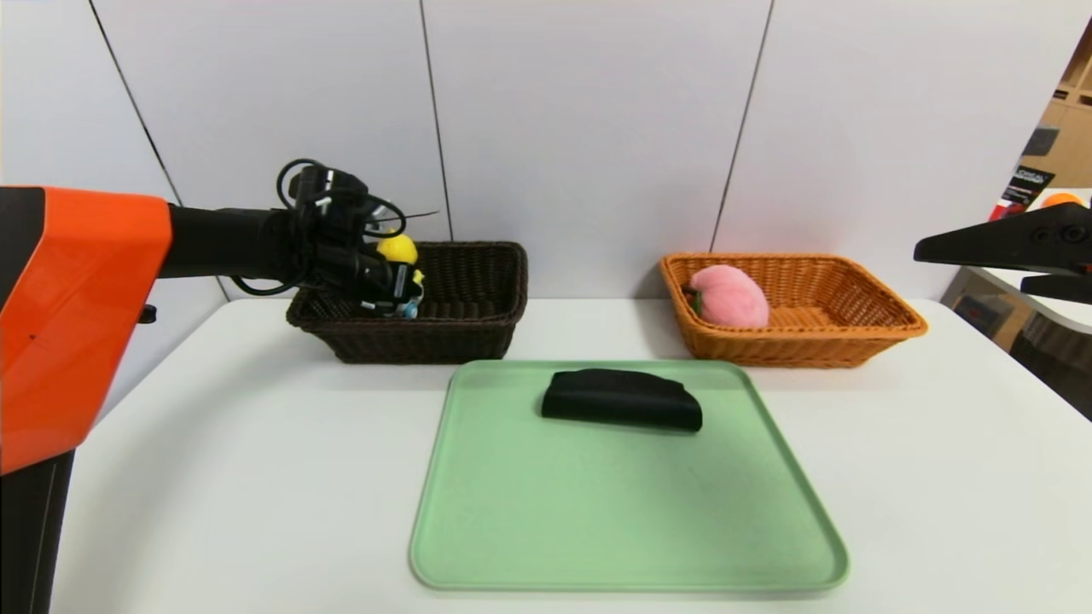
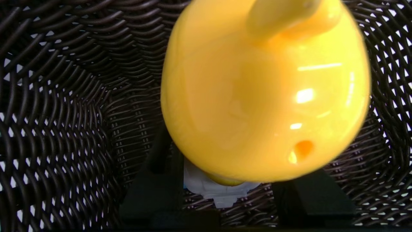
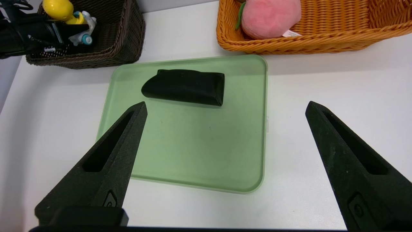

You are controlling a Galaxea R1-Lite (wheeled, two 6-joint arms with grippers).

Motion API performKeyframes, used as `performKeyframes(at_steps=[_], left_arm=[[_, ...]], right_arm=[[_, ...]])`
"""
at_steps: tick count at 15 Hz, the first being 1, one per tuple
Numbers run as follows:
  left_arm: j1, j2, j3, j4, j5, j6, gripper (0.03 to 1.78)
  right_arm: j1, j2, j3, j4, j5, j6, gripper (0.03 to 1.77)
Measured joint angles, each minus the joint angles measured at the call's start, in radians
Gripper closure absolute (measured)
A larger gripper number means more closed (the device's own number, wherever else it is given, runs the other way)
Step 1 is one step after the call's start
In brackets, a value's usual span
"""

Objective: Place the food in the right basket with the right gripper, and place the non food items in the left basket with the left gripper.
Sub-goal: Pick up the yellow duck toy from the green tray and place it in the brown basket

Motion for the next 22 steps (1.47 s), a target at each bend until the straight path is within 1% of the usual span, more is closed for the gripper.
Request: performKeyframes(at_steps=[4,7,12,16,18,19,20,22], left_arm=[[-0.001,-0.013,0.013,0.016,0.001,-0.011,0.68],[-0.001,-0.022,0.017,0.019,0.001,-0.012,0.49],[-0.008,-0.066,0.038,0.055,-0.001,-0.022,0.31],[-0.035,-0.177,0.065,0.053,-0.003,-0.012,0.23],[-0.049,-0.248,0.071,0.049,-0.011,0.019,0.2],[-0.055,-0.283,0.078,0.045,-0.031,0.05,0.19],[-0.06,-0.32,0.094,0.035,-0.07,0.079,0.18],[-0.065,-0.378,0.146,-0.006,-0.181,0.127,0.16]], right_arm=[[0.0,-0.003,0.001,0.001,0.0,0.0,0.1],[0.0,-0.004,0.001,0.001,-0.001,0.0,0.1],[0.0,-0.006,0.002,0.002,-0.001,0.0,0.1],[0.0,-0.009,0.004,0.003,-0.001,0.001,0.1],[0.0,-0.009,0.004,0.002,-0.001,0.002,0.1],[0.0,-0.01,0.004,0.001,-0.001,0.001,0.1],[0.0,-0.01,0.004,0.0,-0.002,0.002,0.1],[0.001,-0.012,0.004,0.0,-0.002,0.002,0.1]])
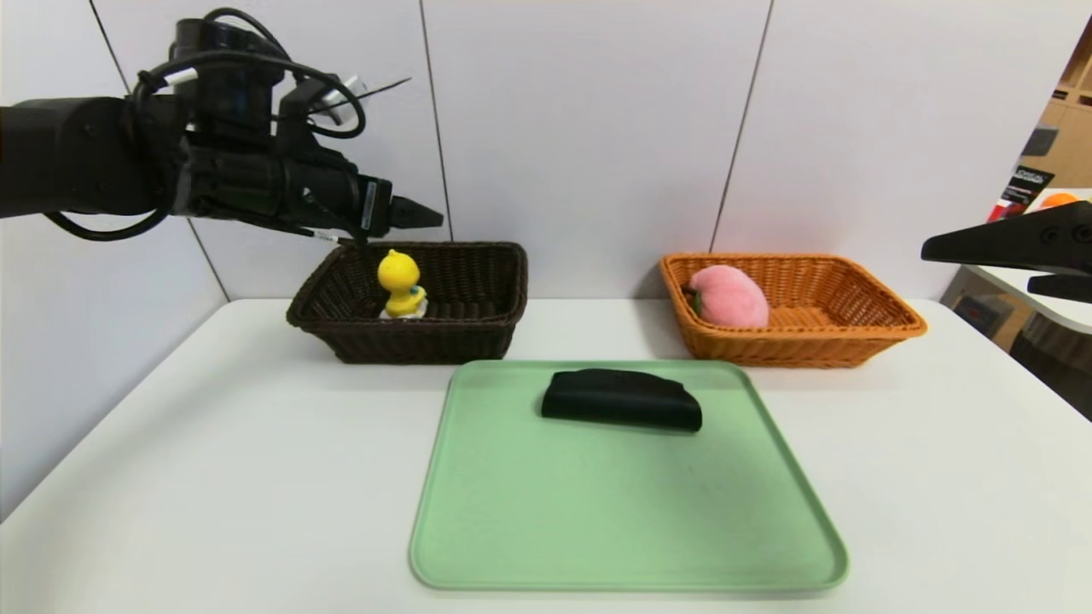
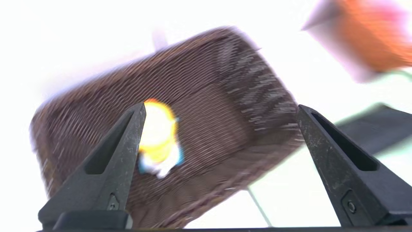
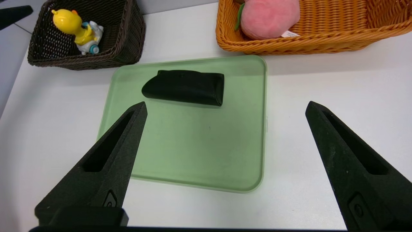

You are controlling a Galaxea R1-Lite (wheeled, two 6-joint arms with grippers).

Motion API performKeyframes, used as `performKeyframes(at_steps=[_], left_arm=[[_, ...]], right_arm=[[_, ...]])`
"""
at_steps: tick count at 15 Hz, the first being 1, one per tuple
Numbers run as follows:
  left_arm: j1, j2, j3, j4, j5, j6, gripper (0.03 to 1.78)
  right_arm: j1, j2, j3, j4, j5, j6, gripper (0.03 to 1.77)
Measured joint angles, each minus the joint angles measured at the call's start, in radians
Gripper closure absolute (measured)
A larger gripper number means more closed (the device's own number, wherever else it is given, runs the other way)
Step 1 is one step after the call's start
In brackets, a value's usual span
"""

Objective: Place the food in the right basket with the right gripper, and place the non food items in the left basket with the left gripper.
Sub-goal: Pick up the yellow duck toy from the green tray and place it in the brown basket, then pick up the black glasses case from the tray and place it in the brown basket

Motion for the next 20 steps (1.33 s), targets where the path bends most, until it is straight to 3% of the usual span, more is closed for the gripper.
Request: performKeyframes(at_steps=[3,5,8,13,16,20], left_arm=[[-0.01,-0.061,0.134,-0.074,-0.143,0.08,0.15],[-0.045,-0.084,0.223,-0.138,-0.193,0.117,0.14],[-0.141,-0.101,0.275,-0.169,-0.168,0.12,0.14],[-0.275,-0.104,0.282,-0.098,-0.115,0.166,0.12],[-0.33,-0.086,0.282,-0.102,-0.099,0.17,0.12],[-0.36,-0.044,0.291,-0.157,-0.184,0.182,0.12]], right_arm=[[0.0,-0.007,-0.001,0.0,0.0,0.021,0.1],[-0.001,-0.011,0.001,0.003,-0.003,0.019,0.1],[-0.011,-0.011,0.001,0.07,-0.018,-0.036,0.1],[-0.085,-0.01,-0.006,0.269,-0.029,-0.279,0.1],[-0.094,-0.007,-0.008,0.298,-0.029,-0.29,0.1],[-0.099,-0.006,-0.017,0.295,-0.025,-0.283,0.1]])
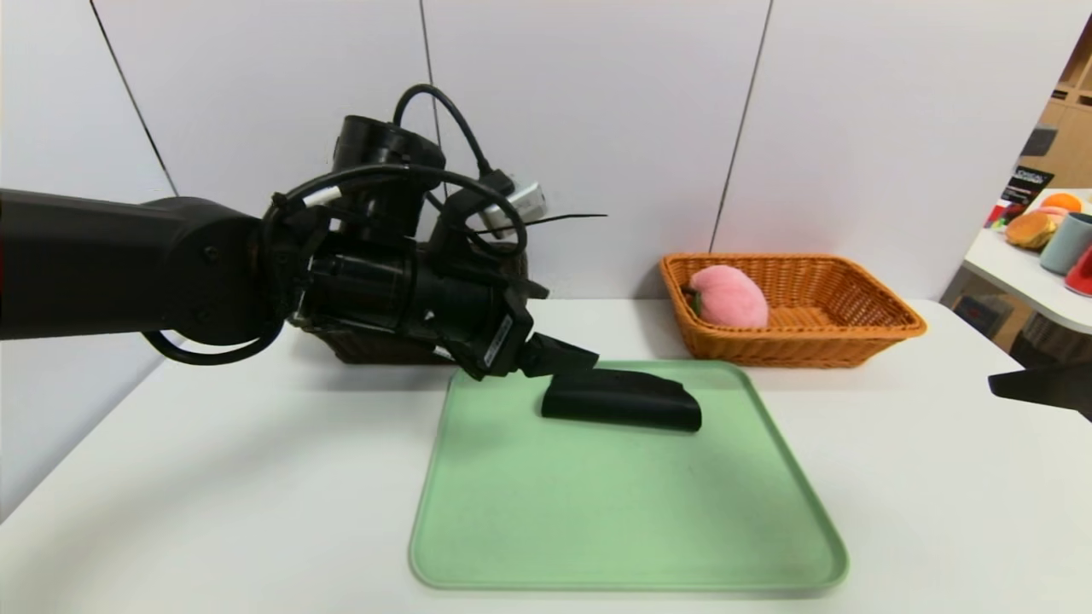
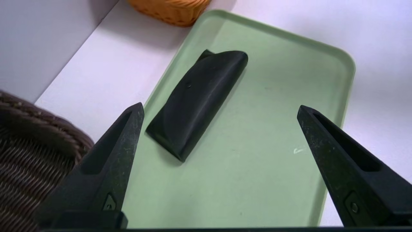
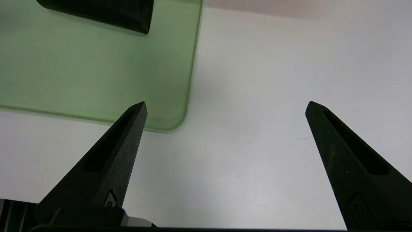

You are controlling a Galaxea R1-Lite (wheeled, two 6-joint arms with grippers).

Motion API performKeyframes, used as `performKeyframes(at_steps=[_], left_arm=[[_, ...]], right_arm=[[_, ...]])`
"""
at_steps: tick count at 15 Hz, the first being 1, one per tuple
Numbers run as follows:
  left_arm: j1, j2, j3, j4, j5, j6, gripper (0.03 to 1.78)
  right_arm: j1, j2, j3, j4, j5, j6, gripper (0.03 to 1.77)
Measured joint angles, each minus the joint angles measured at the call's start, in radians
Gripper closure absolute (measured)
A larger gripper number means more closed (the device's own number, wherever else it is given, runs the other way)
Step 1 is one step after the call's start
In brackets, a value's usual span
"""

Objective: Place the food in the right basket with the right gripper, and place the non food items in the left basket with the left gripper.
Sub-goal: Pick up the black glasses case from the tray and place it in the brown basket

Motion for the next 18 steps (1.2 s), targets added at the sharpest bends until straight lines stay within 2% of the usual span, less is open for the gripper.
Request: performKeyframes(at_steps=[3,5,10,14,18], left_arm=[[-0.017,0.055,0.019,-0.103,-0.075,0.005,0.12],[-0.047,0.086,0.023,-0.109,-0.137,0.013,0.12],[-0.094,0.15,0.012,-0.139,-0.204,0.023,0.12],[-0.098,0.206,-0.028,-0.141,-0.21,0.032,0.12],[-0.084,0.275,-0.091,-0.142,-0.183,0.034,0.12]], right_arm=[[-0.007,0.011,-0.011,-0.01,0.006,0.004,0.1],[-0.012,0.018,-0.013,-0.029,0.007,0.005,0.1],[-0.037,0.022,-0.016,-0.046,0.012,0.031,0.1],[-0.043,0.013,-0.017,-0.046,0.013,0.033,0.1],[-0.043,-0.004,-0.016,-0.046,0.014,0.046,0.1]])
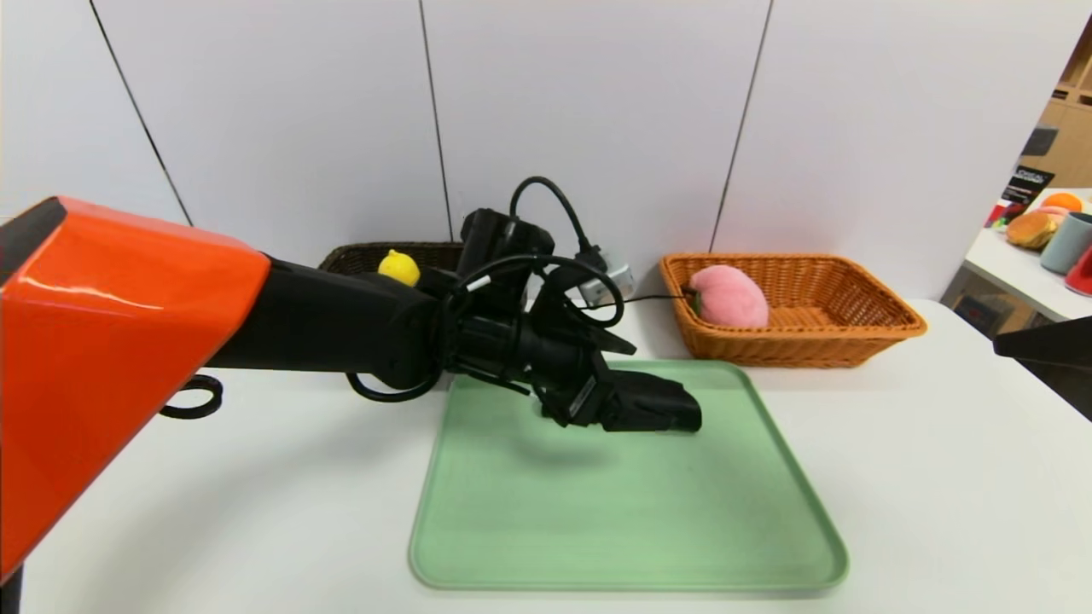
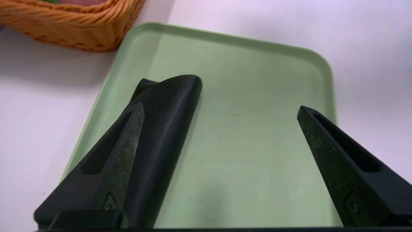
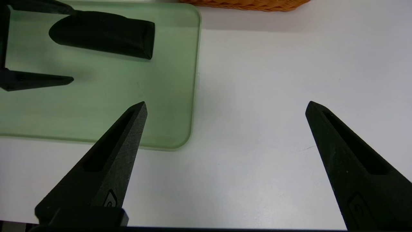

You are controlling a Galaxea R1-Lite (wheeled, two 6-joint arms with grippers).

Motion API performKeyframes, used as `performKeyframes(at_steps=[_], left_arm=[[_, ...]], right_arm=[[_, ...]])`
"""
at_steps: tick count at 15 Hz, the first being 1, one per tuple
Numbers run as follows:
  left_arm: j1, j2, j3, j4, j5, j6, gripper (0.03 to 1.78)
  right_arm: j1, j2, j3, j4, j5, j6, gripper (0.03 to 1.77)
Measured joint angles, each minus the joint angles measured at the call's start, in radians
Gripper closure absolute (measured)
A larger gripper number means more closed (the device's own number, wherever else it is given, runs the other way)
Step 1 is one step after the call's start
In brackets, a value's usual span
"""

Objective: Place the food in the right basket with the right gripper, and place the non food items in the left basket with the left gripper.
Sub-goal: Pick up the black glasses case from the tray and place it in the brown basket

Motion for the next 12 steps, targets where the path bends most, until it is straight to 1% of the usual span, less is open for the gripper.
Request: performKeyframes(at_steps=[4,7,9,12], left_arm=[[0.013,0.082,-0.057,0.025,0.055,0.013,0.12],[0.019,0.139,-0.129,0.076,0.069,0.031,0.12],[0.023,0.168,-0.173,0.115,0.072,0.035,0.12],[0.025,0.196,-0.193,0.122,0.074,0.04,0.12]], right_arm=[[0.0,-0.024,0.002,0.001,0.012,0.001,0.1],[0.0,-0.044,0.005,0.003,0.023,0.008,0.1],[0.0,-0.055,0.006,0.006,0.033,0.029,0.1],[0.0,-0.066,0.007,0.006,0.035,0.032,0.1]])
